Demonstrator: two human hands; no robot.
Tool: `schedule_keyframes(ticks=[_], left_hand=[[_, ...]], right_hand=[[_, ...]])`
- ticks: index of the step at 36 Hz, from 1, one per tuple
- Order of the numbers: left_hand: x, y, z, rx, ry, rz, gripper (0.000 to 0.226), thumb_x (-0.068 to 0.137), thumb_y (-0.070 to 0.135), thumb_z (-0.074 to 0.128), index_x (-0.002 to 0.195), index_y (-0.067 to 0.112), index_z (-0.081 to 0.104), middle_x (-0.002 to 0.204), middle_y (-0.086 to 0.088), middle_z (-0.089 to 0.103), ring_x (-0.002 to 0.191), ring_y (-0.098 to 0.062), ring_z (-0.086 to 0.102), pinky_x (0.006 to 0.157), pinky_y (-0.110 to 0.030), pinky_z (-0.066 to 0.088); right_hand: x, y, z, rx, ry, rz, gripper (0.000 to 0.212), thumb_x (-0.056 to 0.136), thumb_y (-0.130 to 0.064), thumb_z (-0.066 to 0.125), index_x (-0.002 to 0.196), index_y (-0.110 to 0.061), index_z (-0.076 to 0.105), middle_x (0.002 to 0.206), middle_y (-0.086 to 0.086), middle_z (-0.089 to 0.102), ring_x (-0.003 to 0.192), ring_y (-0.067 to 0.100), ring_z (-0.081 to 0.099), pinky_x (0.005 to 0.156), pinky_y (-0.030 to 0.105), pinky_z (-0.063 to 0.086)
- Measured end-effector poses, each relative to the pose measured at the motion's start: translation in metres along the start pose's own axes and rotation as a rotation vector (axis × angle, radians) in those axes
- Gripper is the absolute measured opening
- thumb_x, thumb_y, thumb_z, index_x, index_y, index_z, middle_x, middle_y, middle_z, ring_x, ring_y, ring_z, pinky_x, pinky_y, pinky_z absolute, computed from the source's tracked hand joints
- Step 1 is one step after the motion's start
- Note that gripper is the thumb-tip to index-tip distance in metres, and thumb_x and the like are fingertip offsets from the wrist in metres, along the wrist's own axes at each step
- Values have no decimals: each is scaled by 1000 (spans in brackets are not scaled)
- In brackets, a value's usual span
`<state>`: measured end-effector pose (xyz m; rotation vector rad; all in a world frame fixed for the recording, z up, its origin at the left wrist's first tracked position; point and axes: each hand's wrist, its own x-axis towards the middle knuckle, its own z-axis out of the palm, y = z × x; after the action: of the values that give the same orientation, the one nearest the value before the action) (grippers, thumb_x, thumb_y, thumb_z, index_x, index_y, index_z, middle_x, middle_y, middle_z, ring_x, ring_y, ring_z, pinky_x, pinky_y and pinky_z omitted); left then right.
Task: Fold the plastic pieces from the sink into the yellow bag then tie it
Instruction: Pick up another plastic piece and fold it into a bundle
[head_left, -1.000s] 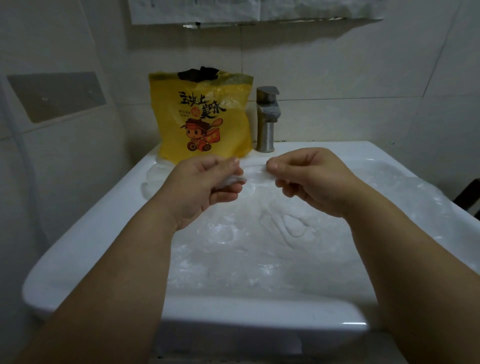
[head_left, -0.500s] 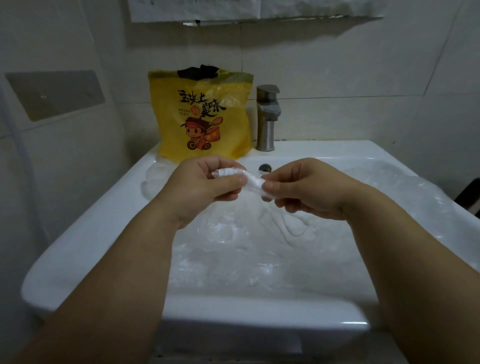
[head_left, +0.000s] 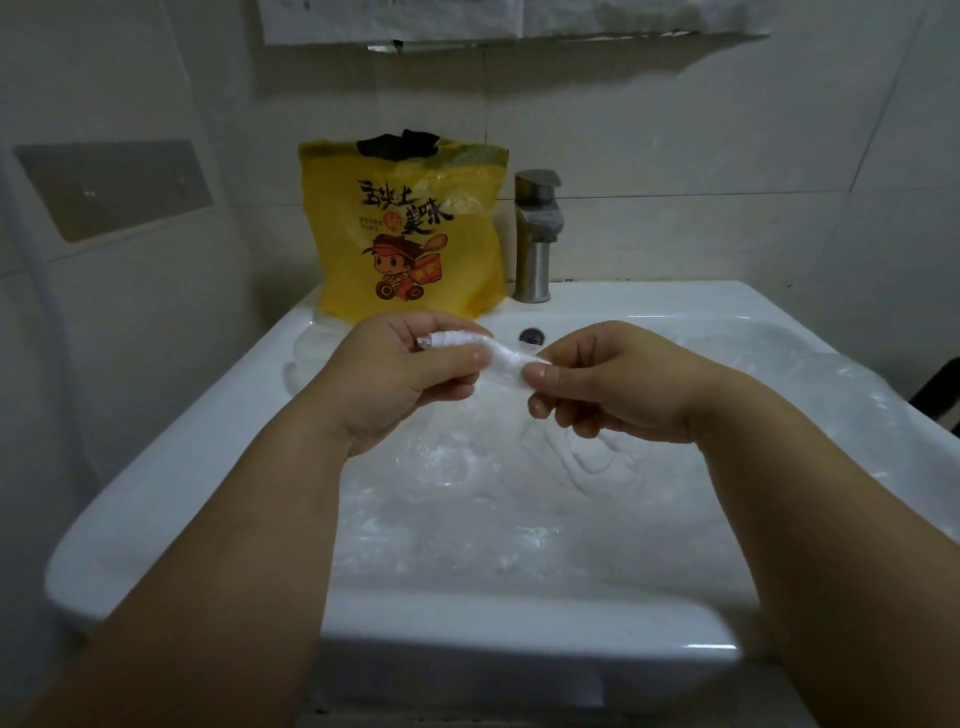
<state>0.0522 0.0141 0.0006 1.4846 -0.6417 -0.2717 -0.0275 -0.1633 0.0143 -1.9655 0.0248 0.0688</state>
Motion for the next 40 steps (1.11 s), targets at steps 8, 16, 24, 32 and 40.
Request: schedule_keyframes(ticks=[8,16,24,32,40], left_hand=[[4,3,-2,-184,76,25,17,63,14,67,78,9,66,56,6,61,52,-1,57,52,-11,50],[9,3,3,-443,163,39,27,67,27,67,91,16,62,77,6,66,73,-3,63,65,-18,53],[1,-8,31,47,-100,-113,60,83,58,58,91,-1,66,62,-9,59,64,-17,64,74,-33,54],[7,-4,21,-17,102,-41,44,103,37,35,85,18,71,68,6,69,64,-8,65,59,-23,51],[11,-7,13,23,404,30,36,92,40,60,64,18,66,52,5,58,51,-6,55,48,-17,45]], right_hand=[[-1,-2,0,31,96,-67,25,87,-26,63,86,-2,69,60,-1,66,49,5,52,49,19,45],[4,-4,17,187,103,-170,17,94,-16,55,88,-7,68,64,-1,65,54,5,52,49,17,43],[8,-3,35,152,87,-232,23,96,-3,51,77,-2,64,56,0,58,49,8,49,47,18,40],[6,-4,29,114,43,-167,24,96,-15,55,75,-7,65,63,1,62,51,7,49,48,18,39],[8,-1,25,95,52,-120,22,94,-18,58,86,-1,68,61,-2,64,52,7,50,49,18,41]])
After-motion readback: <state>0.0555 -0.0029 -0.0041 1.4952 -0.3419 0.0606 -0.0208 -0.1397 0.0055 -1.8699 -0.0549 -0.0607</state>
